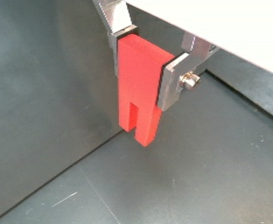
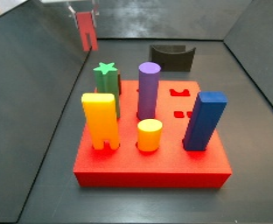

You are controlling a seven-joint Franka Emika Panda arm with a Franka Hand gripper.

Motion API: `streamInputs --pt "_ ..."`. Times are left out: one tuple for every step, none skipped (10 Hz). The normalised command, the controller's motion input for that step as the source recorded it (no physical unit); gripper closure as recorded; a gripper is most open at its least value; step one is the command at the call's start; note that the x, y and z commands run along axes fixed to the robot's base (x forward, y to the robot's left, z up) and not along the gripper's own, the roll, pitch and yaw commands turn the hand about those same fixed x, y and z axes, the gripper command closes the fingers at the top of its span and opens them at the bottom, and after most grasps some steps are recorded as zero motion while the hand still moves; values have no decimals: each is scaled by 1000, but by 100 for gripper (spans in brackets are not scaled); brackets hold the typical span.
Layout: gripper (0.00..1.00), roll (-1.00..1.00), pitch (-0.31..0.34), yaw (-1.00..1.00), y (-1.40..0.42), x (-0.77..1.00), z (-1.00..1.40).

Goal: Pick up the double-square object. Move up. Move to above the board. Insert the double-square object.
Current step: Move to above the board.

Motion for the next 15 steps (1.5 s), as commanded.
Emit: streamInputs --pt "100 304 -27 -161 297 414 1000" --pt "100 294 12 -138 301 419 1000" --pt "100 239 76 -90 263 380 1000" --pt "100 194 85 -49 226 324 1000" --pt "100 160 68 -18 194 245 1000" --pt "100 135 61 -2 161 193 1000" --pt "100 122 59 4 142 163 1000" --pt "100 103 68 9 97 93 948" --pt "100 93 72 13 60 45 811" --pt "100 91 64 14 40 16 672" --pt "100 92 63 16 26 1 532" --pt "100 94 69 19 18 -2 389" --pt "100 95 75 23 5 -2 190" --pt "100 -67 585 -279 -1000 262 239" --pt "100 -63 553 -223 -1000 270 233"
